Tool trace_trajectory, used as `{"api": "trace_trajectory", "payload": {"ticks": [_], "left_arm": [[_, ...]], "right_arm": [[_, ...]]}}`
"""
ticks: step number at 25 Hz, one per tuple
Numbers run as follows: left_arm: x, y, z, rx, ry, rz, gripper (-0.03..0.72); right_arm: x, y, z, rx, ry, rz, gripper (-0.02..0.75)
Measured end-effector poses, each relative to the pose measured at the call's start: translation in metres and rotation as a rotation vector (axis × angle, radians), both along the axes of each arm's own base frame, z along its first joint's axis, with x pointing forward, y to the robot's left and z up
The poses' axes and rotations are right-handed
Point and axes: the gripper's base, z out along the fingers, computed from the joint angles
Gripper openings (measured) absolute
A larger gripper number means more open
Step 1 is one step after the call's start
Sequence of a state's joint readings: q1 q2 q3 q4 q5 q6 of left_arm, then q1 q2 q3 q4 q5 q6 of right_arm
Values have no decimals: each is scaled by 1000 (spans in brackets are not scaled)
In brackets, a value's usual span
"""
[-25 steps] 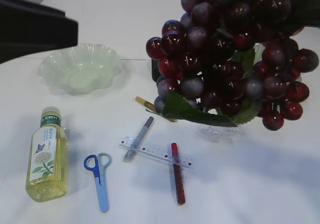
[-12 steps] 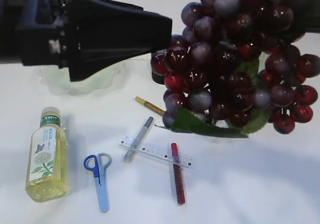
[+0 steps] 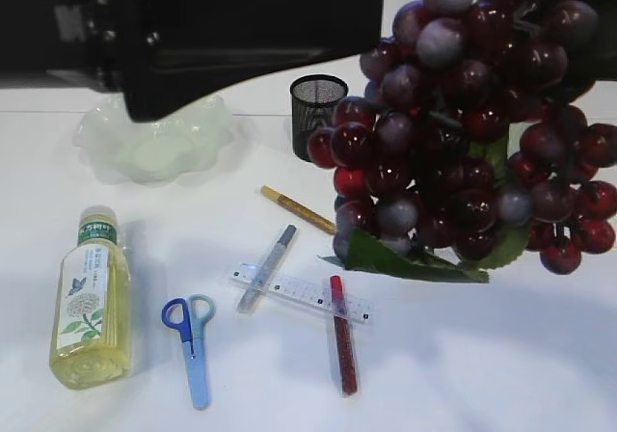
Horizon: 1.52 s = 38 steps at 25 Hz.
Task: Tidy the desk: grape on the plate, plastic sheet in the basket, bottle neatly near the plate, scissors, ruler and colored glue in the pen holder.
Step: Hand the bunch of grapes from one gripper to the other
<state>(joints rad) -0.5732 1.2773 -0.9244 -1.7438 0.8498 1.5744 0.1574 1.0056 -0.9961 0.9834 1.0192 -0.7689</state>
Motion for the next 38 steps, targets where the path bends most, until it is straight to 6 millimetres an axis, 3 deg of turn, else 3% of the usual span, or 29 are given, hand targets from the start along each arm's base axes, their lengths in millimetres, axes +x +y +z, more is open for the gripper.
{"api": "trace_trajectory", "payload": {"ticks": [6,13,25,29,35,38], "left_arm": [[14,-16,-17,30,90,-17,668],[12,-35,-33,63,144,-75,667],[24,-62,-37,69,150,-125,643],[23,-62,-36,67,147,-138,536],[22,-62,-36,66,146,-144,309],[22,-62,-36,67,145,-145,252]], "right_arm": [[2,0,-2,-9,5,6,174],[1,0,-2,-18,-3,14,174],[-2,4,1,28,-12,69,174],[-2,4,1,27,-13,68,174],[-1,3,1,16,-18,60,174],[0,3,0,10,-21,56,174]]}}
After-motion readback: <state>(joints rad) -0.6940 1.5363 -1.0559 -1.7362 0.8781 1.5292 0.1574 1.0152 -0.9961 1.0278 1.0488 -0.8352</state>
